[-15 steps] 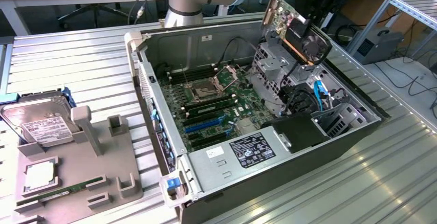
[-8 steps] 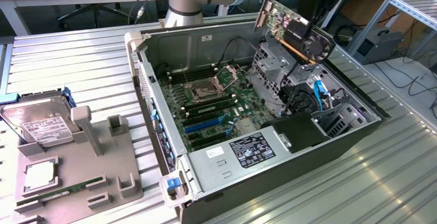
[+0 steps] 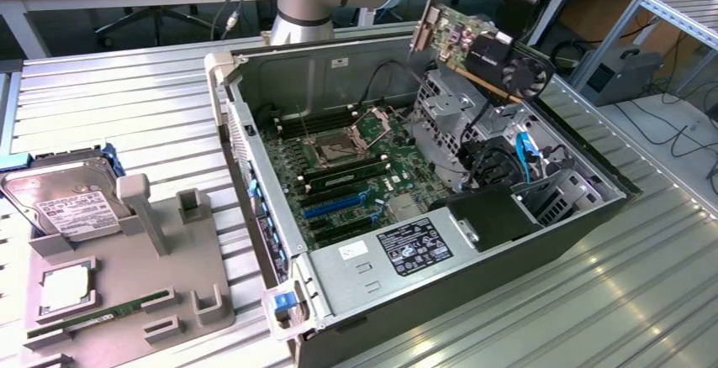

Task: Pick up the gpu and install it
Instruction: 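Insert the gpu into the slot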

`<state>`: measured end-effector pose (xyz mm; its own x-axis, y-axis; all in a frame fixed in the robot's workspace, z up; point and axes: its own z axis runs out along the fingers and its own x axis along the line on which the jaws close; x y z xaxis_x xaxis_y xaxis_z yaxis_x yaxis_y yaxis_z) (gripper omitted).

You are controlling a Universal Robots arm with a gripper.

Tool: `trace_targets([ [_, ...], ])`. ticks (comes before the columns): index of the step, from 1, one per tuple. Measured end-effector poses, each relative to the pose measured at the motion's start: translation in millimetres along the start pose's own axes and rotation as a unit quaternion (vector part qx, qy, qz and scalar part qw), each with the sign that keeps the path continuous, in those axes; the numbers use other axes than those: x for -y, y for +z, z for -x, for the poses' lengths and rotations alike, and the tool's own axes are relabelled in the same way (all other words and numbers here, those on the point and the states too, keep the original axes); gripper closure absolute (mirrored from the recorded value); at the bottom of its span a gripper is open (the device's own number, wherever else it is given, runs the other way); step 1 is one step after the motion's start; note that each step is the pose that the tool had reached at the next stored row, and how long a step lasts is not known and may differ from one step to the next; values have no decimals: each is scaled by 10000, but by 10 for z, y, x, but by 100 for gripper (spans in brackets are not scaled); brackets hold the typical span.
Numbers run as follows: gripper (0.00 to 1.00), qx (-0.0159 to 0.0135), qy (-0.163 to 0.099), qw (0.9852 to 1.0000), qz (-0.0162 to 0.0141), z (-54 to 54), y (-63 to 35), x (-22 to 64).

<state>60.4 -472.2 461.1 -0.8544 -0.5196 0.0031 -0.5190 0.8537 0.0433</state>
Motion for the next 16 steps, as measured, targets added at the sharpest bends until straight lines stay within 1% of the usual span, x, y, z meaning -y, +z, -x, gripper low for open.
trace_targets([
  [1,73,-9,-179,9998,-3,0,0,0],
  [3,73,-24,-487,9988,-7,0,0,0],
  [6,73,-38,-761,9971,-10,0,0,0],
  [8,73,-47,-951,9955,-12,0,0,0],
  [9,73,-57,-1173,9931,-15,0,0,0],
  [11,73,-74,-1516,9884,-19,0,1,0],
  [12,73,-82,-1699,9854,-21,0,1,0],
  [14,73,-92,-1896,9818,-23,0,1,0],
  [15,73,-98,-2027,9792,-24,0,1,0],
  [16,73,-105,-2189,9757,-25,0,1,0],
])
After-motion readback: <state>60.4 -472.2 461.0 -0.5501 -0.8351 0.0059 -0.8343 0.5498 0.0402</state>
